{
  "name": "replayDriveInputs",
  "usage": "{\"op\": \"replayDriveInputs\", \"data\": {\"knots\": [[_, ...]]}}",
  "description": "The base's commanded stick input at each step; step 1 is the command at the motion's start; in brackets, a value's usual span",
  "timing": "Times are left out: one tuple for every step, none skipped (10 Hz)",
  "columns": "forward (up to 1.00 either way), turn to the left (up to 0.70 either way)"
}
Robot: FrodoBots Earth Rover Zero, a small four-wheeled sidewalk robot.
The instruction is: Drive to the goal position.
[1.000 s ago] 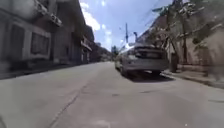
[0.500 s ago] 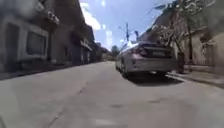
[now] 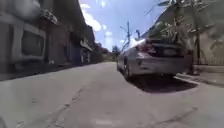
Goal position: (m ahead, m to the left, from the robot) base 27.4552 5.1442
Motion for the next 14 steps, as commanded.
{"op": "replayDriveInputs", "data": {"knots": [[0.98,0.0],[0.98,0.01],[0.98,0.04],[0.98,0.21],[0.97,0.29],[0.98,0.08],[0.98,0.0],[0.98,0.0],[0.98,0.0],[0.98,0.0],[0.98,0.0],[0.98,0.0],[0.98,0.0],[0.98,0.01]]}}
